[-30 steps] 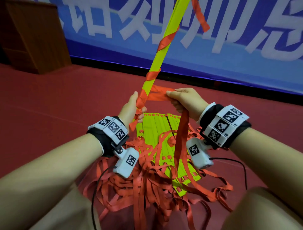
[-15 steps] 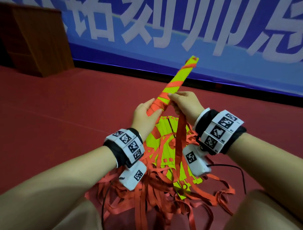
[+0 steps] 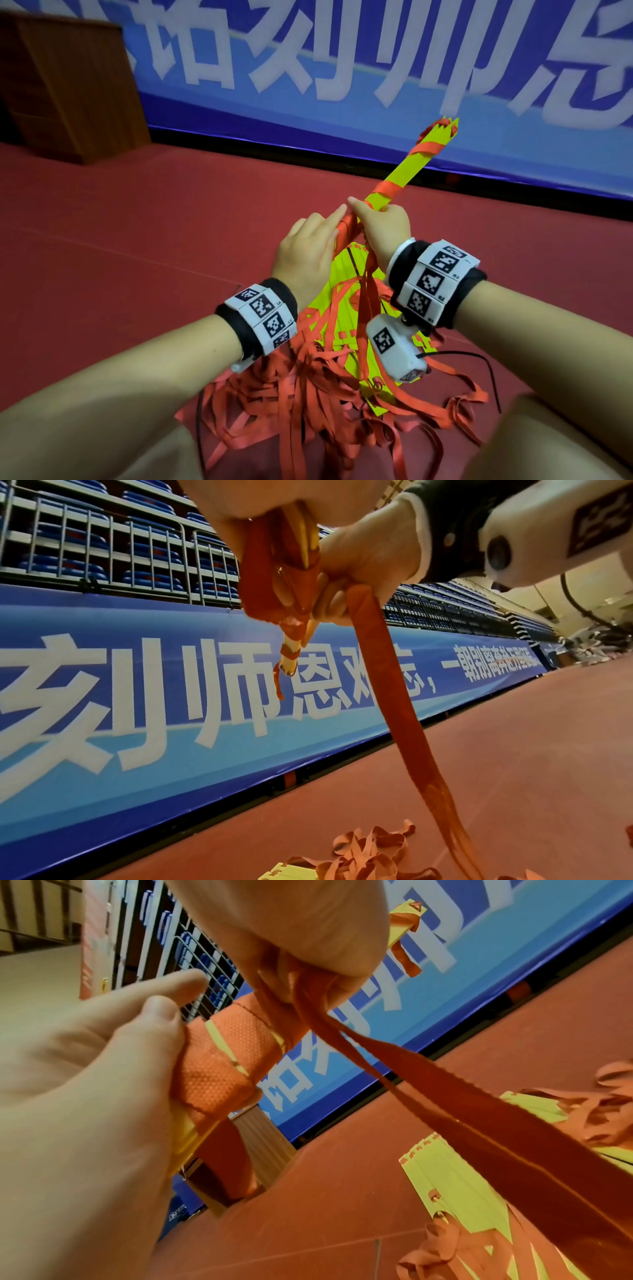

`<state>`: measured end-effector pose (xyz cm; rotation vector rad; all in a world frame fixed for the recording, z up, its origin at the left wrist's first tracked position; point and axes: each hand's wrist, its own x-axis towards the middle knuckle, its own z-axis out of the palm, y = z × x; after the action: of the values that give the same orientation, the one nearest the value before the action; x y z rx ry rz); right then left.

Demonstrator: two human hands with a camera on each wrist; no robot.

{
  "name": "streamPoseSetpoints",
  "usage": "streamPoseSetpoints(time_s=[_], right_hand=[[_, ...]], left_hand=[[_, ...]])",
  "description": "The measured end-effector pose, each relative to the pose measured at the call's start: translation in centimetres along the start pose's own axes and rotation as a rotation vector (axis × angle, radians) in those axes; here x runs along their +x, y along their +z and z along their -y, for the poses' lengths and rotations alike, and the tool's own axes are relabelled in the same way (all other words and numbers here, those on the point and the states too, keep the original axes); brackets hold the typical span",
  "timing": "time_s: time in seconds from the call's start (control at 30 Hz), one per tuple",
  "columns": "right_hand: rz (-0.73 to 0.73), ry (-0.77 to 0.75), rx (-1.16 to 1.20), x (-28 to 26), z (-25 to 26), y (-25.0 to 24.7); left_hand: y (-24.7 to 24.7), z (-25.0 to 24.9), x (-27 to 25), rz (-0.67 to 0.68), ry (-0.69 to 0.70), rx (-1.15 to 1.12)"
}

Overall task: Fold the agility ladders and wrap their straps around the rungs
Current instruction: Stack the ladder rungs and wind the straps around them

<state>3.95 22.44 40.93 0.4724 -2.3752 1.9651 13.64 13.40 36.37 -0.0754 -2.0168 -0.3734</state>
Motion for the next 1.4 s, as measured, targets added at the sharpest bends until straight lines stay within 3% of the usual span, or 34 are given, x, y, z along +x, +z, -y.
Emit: streamPoseSetpoints(time_s=[0.1,0.17,0.27,0.33,0.4,0.47,0.57,0.77,0.9,1.1,1.23,1.4], right_hand=[[0.003,0.093,0.026,-0.1,-0.7,-0.1],[0.021,0.1,0.07,-0.2,-1.1,-0.2],[0.053,0.026,0.103,-0.1,-1.0,-0.5],[0.069,-0.039,0.103,-0.1,-0.8,-0.6],[0.109,-0.126,0.084,-0.3,-0.5,-0.7],[0.191,-0.22,0.1,-0.9,0.1,-1.0],[0.345,-0.298,0.188,-1.6,1.3,-1.5],[0.493,-0.315,0.217,-1.8,2.8,-1.8],[0.541,-0.248,0.142,-0.8,2.9,-2.2],[0.575,-0.297,-0.243,-0.2,2.1,-3.1],[0.626,-0.172,-0.338,-0.1,1.6,-3.2],[0.616,0.067,-0.099,-0.3,1.5,-2.1]], left_hand=[[0.2,0.0,-0.2,0.01,0.049,0.031],[0.3,-0.4,-0.4,0.033,-0.005,-0.034],[0.2,-1.5,-0.3,0.092,-0.279,-0.26],[0.1,-2.0,0.1,0.172,-0.541,-0.42],[-0.5,-2.4,0.8,0.281,-0.858,-0.718],[-1.3,-2.2,1.4,0.39,-1.014,-1.001],[-2.8,-1.4,1.9,0.459,-0.962,-1.151],[-4.1,-1.0,2.6,0.385,-0.948,-1.299],[-4.2,-0.4,3.0,0.298,-0.855,-1.191],[-4.7,0.9,3.0,0.229,-0.951,-0.991],[-4.6,2.3,2.5,0.223,-0.983,-0.92],[-4.2,3.3,2.4,0.226,-0.94,-0.847]])
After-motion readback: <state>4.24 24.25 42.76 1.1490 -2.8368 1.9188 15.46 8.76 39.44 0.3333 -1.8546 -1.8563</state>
